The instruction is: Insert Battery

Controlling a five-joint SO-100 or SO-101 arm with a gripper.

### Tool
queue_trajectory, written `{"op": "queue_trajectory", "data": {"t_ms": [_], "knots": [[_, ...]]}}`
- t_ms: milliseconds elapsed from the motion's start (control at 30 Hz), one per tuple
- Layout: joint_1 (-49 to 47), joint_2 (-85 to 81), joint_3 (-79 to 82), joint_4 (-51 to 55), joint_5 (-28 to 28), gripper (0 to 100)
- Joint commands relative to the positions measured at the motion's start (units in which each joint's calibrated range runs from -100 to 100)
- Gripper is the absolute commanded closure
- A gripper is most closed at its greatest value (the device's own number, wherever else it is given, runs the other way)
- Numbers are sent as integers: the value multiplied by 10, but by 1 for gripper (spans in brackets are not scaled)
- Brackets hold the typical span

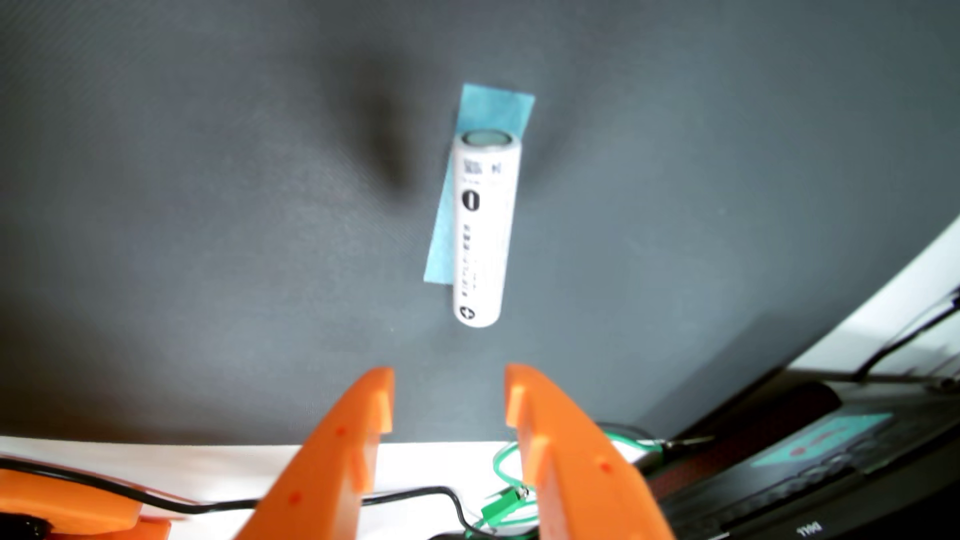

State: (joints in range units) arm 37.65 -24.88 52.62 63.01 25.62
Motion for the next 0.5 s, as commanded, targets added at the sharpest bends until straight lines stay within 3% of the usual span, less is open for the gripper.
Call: {"op": "queue_trajectory", "data": {"t_ms": [0,467], "knots": [[5,21,-22,-19,4,87],[2,52,-27,-45,17,86]]}}
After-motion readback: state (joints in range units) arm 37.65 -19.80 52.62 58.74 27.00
